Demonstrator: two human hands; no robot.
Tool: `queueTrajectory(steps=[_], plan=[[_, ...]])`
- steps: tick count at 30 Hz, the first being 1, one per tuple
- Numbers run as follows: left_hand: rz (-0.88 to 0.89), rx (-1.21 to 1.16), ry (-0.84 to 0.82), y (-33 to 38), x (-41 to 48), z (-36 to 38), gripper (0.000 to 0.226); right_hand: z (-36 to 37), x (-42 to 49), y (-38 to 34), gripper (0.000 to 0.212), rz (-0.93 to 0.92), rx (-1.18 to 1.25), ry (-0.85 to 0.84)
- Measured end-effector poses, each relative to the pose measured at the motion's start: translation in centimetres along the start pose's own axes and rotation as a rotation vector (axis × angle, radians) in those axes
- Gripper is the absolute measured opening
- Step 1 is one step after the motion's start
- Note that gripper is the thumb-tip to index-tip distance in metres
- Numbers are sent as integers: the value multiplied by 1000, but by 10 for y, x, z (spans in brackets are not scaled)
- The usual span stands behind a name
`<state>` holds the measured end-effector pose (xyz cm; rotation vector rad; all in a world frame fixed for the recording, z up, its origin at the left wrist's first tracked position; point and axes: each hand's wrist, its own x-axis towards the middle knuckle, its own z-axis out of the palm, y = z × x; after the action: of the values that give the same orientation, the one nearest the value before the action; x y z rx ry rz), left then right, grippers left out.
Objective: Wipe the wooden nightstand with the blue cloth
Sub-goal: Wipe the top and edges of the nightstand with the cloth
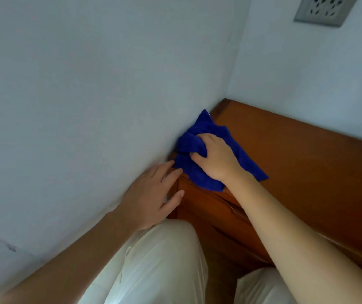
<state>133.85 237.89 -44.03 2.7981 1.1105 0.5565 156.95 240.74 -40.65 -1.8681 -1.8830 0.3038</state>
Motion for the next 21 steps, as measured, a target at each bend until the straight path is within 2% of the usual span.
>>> queueTrajectory(steps=[6, 11, 14, 16, 21], plan=[[-16, 9, -7, 0, 8, 4, 61, -29, -78, 22, 54, 0, -34, 38], [-9, 19, -2, 0, 9, 6, 61, -39, -82, 47, 34, 123, -37, 110], [-29, 16, -4, 4, 10, 7, 61, -24, -67, 38, 55, 223, -159, 159], [-52, 11, -10, 9, 11, 9, 62, -13, -63, 24, 66, 219, -210, 135], [7, 60, -18, 21, 13, 12, 63, -18, -96, 22, 63, 119, -160, 105]])
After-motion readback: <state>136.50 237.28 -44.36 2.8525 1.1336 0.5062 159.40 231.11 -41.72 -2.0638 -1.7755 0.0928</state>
